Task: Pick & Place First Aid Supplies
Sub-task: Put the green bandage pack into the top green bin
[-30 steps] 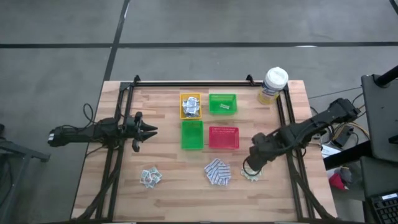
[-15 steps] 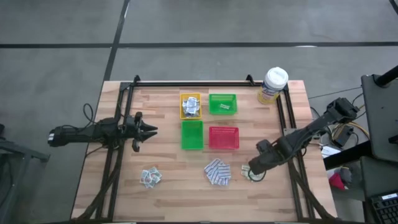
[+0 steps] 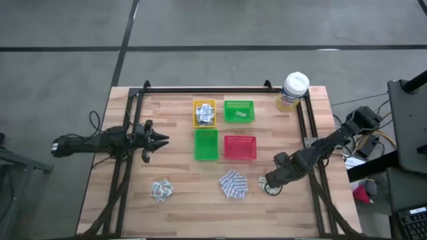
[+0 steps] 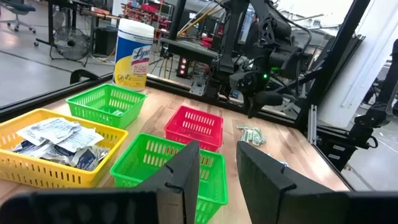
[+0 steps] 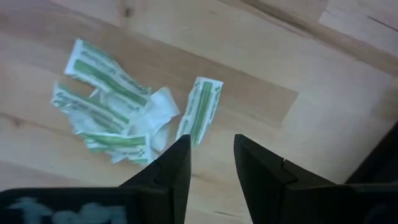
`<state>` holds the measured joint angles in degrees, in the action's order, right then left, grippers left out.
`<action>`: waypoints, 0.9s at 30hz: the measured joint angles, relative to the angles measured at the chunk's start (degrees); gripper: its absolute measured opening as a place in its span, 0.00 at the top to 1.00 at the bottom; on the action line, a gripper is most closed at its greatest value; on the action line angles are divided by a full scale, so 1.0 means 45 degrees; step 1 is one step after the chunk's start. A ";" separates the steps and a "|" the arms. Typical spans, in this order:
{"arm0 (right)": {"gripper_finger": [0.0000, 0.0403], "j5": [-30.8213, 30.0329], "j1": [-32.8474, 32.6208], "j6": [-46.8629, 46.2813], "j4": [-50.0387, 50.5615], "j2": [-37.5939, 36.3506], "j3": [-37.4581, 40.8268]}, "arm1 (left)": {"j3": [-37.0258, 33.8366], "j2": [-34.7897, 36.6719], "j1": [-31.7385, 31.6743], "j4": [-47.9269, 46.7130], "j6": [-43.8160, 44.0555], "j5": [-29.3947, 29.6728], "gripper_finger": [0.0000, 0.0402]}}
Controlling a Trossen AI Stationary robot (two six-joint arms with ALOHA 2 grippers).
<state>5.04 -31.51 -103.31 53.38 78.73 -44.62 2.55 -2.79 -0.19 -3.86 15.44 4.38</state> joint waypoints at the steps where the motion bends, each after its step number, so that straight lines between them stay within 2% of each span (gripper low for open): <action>1: 0.70 0.0001 0.0000 0.0000 0.0010 0.0094 0.0005 | 0.0000 0.0000 -0.0004 0.0000 0.0000 0.0000 0.73; 16: 0.75 0.0279 0.0005 0.0043 -0.0339 0.1819 0.0005 | 0.0000 0.0000 -0.0004 0.0008 0.0027 0.0000 0.73; 27: 0.74 0.0358 0.0005 -0.0205 -0.0949 0.2032 0.0005 | 0.0000 0.0000 -0.0004 0.0034 0.0350 0.0004 0.73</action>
<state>6.66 -31.48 -104.23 49.11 87.88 -44.60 2.55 -2.79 -0.20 -3.70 17.02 4.40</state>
